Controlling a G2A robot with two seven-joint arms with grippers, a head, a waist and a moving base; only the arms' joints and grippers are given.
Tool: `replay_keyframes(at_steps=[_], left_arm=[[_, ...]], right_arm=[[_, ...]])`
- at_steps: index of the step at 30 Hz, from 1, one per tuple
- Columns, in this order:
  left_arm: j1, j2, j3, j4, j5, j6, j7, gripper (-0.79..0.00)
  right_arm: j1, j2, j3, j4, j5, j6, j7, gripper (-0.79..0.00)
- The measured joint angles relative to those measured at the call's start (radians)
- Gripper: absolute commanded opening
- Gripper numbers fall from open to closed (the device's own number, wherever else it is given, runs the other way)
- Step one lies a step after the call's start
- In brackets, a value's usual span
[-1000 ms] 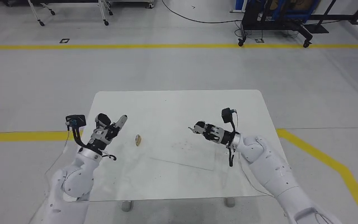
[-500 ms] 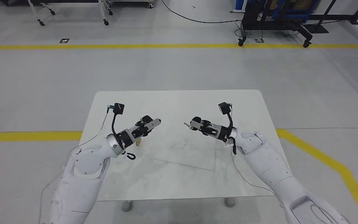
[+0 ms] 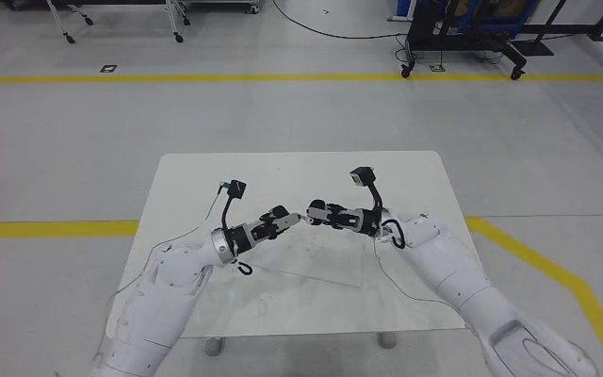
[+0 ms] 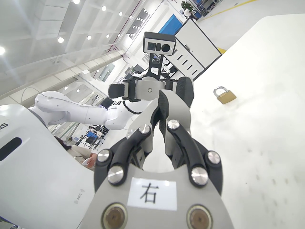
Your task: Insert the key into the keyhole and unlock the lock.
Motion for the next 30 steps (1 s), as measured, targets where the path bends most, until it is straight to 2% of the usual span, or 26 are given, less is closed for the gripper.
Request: replay_keyframes(at_steps=[2, 3, 4, 5, 12, 15, 21, 24, 30], left_arm=[[-0.005, 0.0, 0.005, 0.004, -0.001, -0.004, -0.004, -0.169], [-0.006, 0.0, 0.006, 0.006, 0.001, -0.005, -0.002, -0.243], [-0.007, 0.001, 0.007, 0.006, 0.004, -0.007, 0.001, -0.357], [-0.007, 0.001, 0.008, 0.007, 0.005, -0.009, 0.003, -0.413], [-0.007, 0.004, 0.002, 0.009, 0.018, -0.008, 0.033, -0.434], [-0.008, 0.004, 0.004, 0.013, 0.017, -0.005, 0.04, -0.514], [-0.01, 0.005, 0.011, 0.016, 0.018, -0.005, 0.042, -0.505], [-0.01, 0.006, 0.012, 0.015, 0.016, -0.008, 0.039, -0.536], [-0.008, 0.008, 0.014, 0.02, 0.01, -0.015, 0.038, -0.671]], right_arm=[[0.009, -0.002, -0.02, 0.007, 0.016, -0.002, -0.002, -0.785], [0.013, -0.002, -0.028, 0.008, 0.021, -0.003, -0.003, -0.785], [0.018, -0.002, -0.039, 0.011, 0.026, -0.004, -0.004, -0.785], [0.022, -0.002, -0.046, 0.014, 0.029, -0.004, -0.004, -0.785], [0.041, 0.002, -0.086, 0.028, 0.058, -0.015, -0.015, -0.785], [0.047, 0.005, -0.1, 0.029, 0.068, -0.017, -0.017, -0.785], [0.058, 0.01, -0.124, 0.038, 0.09, -0.028, -0.028, -0.785], [0.063, 0.012, -0.136, 0.041, 0.1, -0.033, -0.033, -0.785], [0.074, 0.015, -0.158, 0.049, 0.117, -0.04, -0.04, -0.785]])
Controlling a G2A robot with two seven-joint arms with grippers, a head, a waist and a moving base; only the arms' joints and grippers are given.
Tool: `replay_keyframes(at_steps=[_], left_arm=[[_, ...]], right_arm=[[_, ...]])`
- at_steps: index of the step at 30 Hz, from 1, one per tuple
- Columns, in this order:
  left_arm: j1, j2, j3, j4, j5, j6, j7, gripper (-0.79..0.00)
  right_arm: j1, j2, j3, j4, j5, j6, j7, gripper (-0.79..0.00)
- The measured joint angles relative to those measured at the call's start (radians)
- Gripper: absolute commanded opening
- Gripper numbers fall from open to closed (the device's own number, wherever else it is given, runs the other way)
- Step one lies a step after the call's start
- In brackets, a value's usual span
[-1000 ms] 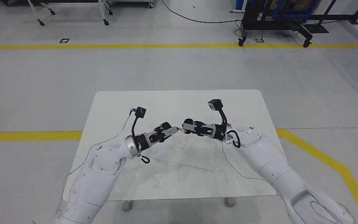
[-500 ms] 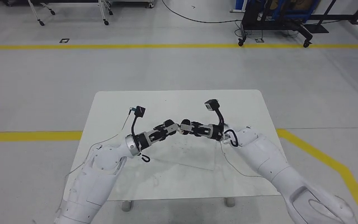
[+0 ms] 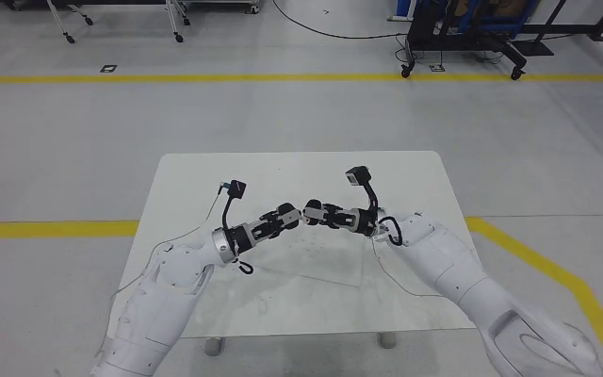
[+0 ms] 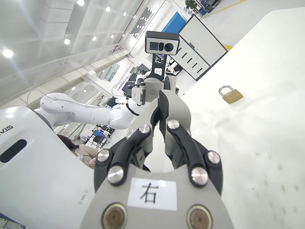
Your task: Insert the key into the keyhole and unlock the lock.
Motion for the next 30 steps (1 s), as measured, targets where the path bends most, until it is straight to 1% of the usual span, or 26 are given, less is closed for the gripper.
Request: replay_keyframes(at_steps=[3, 4, 14, 15, 17, 18, 23, 25, 30], left_arm=[[0.0, 0.001, 0.001, 0.003, -0.005, -0.003, 0.0, -0.745], [-0.001, 0.001, 0.001, 0.004, -0.007, -0.004, -0.001, -0.785], [-0.005, 0.004, 0.002, 0.006, 0.006, -0.017, 0.01, -0.785], [-0.004, 0.005, 0.001, 0.005, 0.008, -0.018, 0.015, -0.785], [-0.002, 0.005, 0.0, 0.003, 0.018, -0.02, 0.029, -0.785], [0.0, 0.005, 0.0, 0.001, 0.022, -0.021, 0.036, -0.785], [0.009, 0.006, -0.001, -0.009, 0.055, -0.029, 0.081, -0.785], [0.011, 0.006, 0.0, -0.011, 0.066, -0.031, 0.094, -0.785], [0.014, 0.006, 0.001, -0.017, 0.097, -0.039, 0.126, -0.785]], right_arm=[[0.005, 0.001, -0.01, 0.004, 0.006, -0.004, -0.004, -0.785], [0.007, 0.001, -0.014, 0.005, 0.007, -0.006, -0.005, -0.785], [0.02, 0.003, -0.038, 0.017, 0.029, -0.019, -0.019, -0.785], [0.021, 0.004, -0.041, 0.017, 0.029, -0.02, -0.02, -0.736], [0.022, 0.004, -0.046, 0.017, 0.034, -0.023, -0.023, -0.683], [0.023, 0.004, -0.048, 0.017, 0.036, -0.024, -0.024, -0.628], [0.027, 0.006, -0.059, 0.02, 0.041, -0.027, -0.027, -0.628], [0.027, 0.006, -0.065, 0.017, 0.045, -0.025, -0.025, -0.613], [0.03, 0.006, -0.078, 0.009, 0.059, -0.022, -0.022, -0.606]])
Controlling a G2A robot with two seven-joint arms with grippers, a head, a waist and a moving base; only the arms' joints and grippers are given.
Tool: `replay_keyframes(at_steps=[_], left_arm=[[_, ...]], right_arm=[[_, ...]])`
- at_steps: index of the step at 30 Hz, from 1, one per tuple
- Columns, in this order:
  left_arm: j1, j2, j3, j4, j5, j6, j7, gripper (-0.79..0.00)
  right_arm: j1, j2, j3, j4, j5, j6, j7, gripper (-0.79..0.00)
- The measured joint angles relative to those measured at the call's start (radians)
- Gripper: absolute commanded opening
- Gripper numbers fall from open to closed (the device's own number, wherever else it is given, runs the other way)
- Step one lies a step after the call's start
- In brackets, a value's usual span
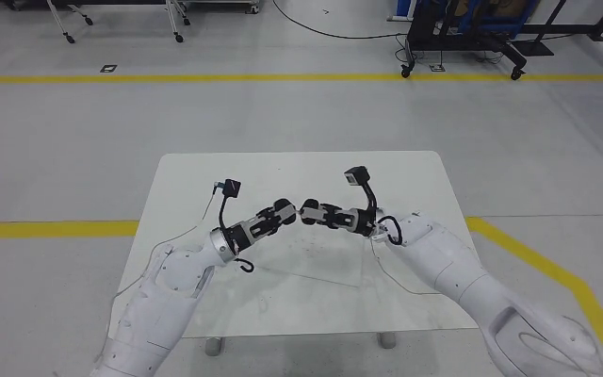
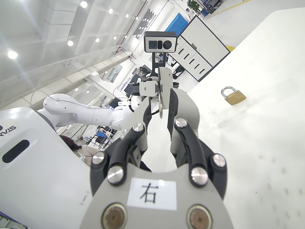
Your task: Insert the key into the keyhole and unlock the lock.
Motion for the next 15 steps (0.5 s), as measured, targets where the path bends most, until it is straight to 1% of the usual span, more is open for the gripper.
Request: replay_keyframes(at_steps=[2, 4, 5, 6, 7, 9, 15], left_arm=[[0.002, 0.0, 0.001, -0.002, 0.015, -0.002, 0.014, -0.785], [0.004, 0.0, 0.004, -0.003, 0.019, -0.002, 0.02, -0.785], [0.004, 0.0, 0.004, -0.002, 0.02, -0.003, 0.022, -0.785], [0.005, 0.0, 0.004, 0.0, 0.02, -0.004, 0.024, -0.785], [0.005, 0.0, 0.004, 0.002, 0.02, -0.006, 0.026, -0.785], [0.005, 0.001, 0.003, 0.005, 0.017, -0.01, 0.028, -0.785], [0.008, 0.002, -0.002, 0.006, 0.019, -0.019, 0.032, -0.785]], right_arm=[[0.001, 0.0, -0.005, -0.003, 0.006, 0.001, 0.001, -0.61], [0.003, 0.001, -0.011, -0.004, 0.012, 0.004, 0.004, -0.637], [0.004, 0.001, -0.014, -0.002, 0.015, 0.007, 0.007, -0.708], [0.005, 0.001, -0.016, 0.0, 0.018, 0.012, 0.012, -0.73], [0.007, 0.0, -0.019, 0.002, 0.024, 0.016, 0.016, -0.73], [0.009, -0.001, -0.022, 0.006, 0.033, 0.02, 0.02, -0.785], [0.015, -0.004, -0.031, 0.01, 0.051, 0.029, 0.029, -0.785]])
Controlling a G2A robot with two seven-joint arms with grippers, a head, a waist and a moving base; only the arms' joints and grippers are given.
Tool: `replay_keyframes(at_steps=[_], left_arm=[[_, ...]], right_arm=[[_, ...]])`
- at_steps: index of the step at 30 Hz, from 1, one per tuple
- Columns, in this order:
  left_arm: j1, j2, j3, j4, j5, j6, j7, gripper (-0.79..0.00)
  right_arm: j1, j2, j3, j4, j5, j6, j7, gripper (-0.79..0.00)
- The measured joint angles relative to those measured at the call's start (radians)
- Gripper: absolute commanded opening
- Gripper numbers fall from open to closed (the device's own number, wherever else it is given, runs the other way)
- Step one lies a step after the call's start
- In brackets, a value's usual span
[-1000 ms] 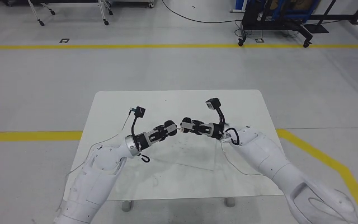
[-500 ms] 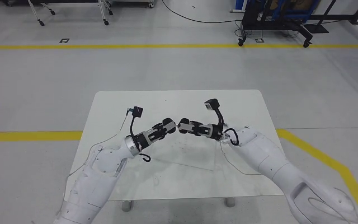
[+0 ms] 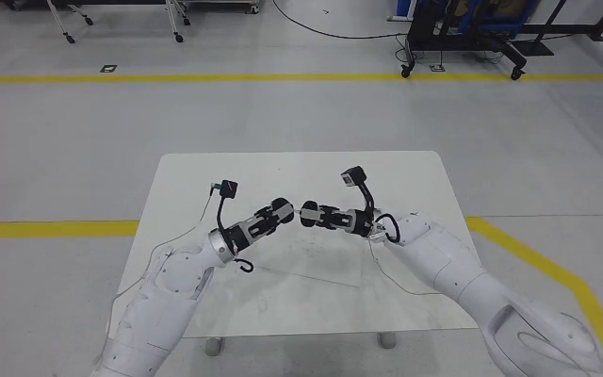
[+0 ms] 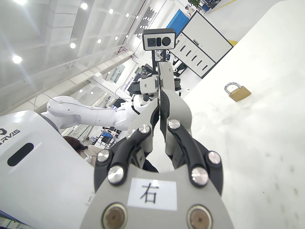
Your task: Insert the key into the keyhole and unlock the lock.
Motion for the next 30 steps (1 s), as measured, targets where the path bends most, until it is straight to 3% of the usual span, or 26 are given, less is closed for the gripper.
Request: replay_keyframes(at_steps=[1, 2, 3, 12, 18, 21, 25, 28, 30], left_arm=[[0.0, 0.001, 0.001, 0.0, 0.006, -0.002, -0.004, -0.785], [0.0, 0.001, 0.002, 0.0, 0.009, -0.003, -0.006, -0.665], [0.0, 0.001, 0.002, -0.001, 0.012, -0.006, -0.009, 0.0], [0.011, 0.012, -0.042, -0.009, -0.009, -0.007, -0.02, 0.0], [0.049, 0.035, -0.146, -0.08, 0.065, 0.0, -0.024, 0.0], [0.087, 0.054, -0.228, -0.151, 0.188, 0.016, -0.046, 0.0], [0.169, 0.079, -0.345, -0.28, 0.513, 0.053, -0.036, 0.0], [0.236, 0.087, -0.369, -0.342, 0.771, 0.06, 0.034, 0.0], [0.263, 0.09, -0.356, -0.332, 0.895, 0.043, 0.071, 0.0]], right_arm=[[0.001, 0.0, -0.001, 0.0, 0.002, -0.001, -0.001, -0.785], [0.001, 0.0, -0.002, -0.001, 0.002, -0.003, -0.003, -0.785], [0.002, 0.0, -0.003, 0.0, 0.001, -0.004, -0.004, -0.785], [0.008, 0.009, -0.002, 0.023, -0.039, -0.027, -0.027, -0.785], [0.024, 0.035, 0.013, 0.046, -0.142, -0.048, -0.048, -0.785], [0.022, 0.046, 0.038, 0.053, -0.158, -0.048, -0.048, -0.785], [0.021, 0.046, 0.038, 0.052, -0.156, -0.048, -0.048, -0.785], [0.022, 0.046, 0.038, 0.052, -0.156, -0.048, -0.048, -0.785], [0.022, 0.046, 0.038, 0.052, -0.156, -0.048, -0.048, -0.785]])
